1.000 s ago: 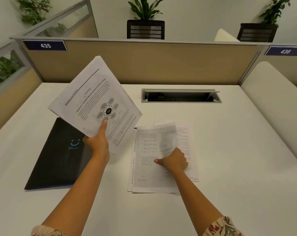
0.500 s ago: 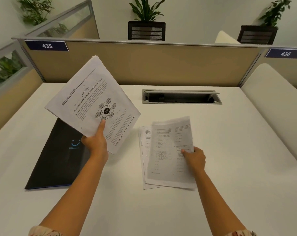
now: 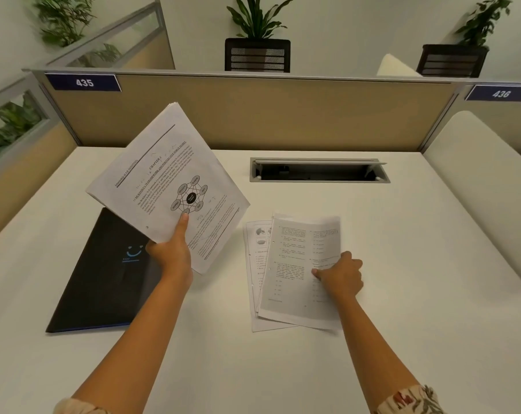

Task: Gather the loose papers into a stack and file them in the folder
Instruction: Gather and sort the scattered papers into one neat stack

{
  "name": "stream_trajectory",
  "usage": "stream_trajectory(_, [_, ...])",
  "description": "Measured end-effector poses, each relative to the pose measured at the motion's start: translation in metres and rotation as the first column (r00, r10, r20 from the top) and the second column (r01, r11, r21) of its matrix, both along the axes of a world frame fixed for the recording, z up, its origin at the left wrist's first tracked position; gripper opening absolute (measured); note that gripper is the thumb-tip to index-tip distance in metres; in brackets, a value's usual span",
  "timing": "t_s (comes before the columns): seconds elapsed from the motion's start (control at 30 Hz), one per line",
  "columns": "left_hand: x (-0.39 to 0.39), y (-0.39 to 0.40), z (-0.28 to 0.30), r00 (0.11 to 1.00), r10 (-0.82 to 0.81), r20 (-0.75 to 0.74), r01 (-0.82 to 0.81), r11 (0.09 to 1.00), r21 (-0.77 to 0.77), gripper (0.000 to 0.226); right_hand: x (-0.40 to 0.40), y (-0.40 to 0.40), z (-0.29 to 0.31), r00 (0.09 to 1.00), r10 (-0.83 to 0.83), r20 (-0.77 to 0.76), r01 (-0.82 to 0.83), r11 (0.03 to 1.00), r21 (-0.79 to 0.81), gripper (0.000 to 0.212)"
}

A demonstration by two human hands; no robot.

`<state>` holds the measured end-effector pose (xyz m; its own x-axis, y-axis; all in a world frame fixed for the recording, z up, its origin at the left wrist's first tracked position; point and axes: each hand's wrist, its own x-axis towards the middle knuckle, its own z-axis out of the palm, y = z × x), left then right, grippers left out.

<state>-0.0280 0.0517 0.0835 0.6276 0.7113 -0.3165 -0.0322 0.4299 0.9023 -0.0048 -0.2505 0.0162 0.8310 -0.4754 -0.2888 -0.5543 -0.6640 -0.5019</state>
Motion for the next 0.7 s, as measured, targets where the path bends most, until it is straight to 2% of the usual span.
stream_trajectory(0.07, [-0.002, 0.002, 0.0, 1.0, -0.013, -0.006, 0.013, 1.0, 0.002, 0.044, 0.0, 0.0, 0.002, 0.995, 0.036, 0.092, -0.034, 0.999, -0.025, 0.057])
stream_trajectory(0.13, [-0.002, 0.005, 0.0, 1.0, -0.012, -0.016, 0.012, 1.0, 0.005, 0.045, -0.002, 0.001, 0.003, 0.981, 0.036, 0.19, -0.043, 0.999, 0.03, 0.039])
stream_trajectory(0.17, [-0.003, 0.007, 0.001, 1.0, -0.008, -0.018, 0.008, 1.0, 0.007, 0.046, -0.003, 0.001, 0.003, 0.973, 0.03, 0.23, -0.046, 0.997, 0.064, 0.037])
stream_trajectory(0.33, [-0.003, 0.014, -0.002, 1.0, -0.012, -0.023, 0.012, 1.0, 0.013, 0.046, -0.002, 0.003, 0.007, 0.924, 0.02, 0.381, -0.113, 0.968, 0.224, 0.054])
stream_trajectory(0.43, [-0.002, 0.014, -0.004, 1.0, -0.003, -0.028, 0.003, 1.0, 0.011, 0.047, 0.003, 0.006, 0.009, 0.952, 0.033, 0.305, -0.143, 0.929, 0.343, 0.057])
stream_trajectory(0.53, [-0.001, 0.01, -0.004, 0.999, -0.01, -0.032, 0.011, 1.0, 0.005, 0.049, 0.009, 0.009, 0.009, 0.974, 0.135, 0.184, -0.198, 0.898, 0.392, 0.04])
stream_trajectory(0.6, [-0.001, 0.008, -0.004, 0.999, -0.017, -0.032, 0.016, 1.0, -0.007, 0.049, 0.01, 0.011, 0.006, 0.968, 0.226, 0.112, -0.249, 0.923, 0.294, 0.034])
stream_trajectory(0.7, [0.0, 0.007, -0.004, 0.999, -0.027, -0.027, 0.027, 1.0, -0.004, 0.047, 0.01, 0.019, 0.0, 0.96, 0.277, 0.036, -0.278, 0.959, 0.057, 0.029])
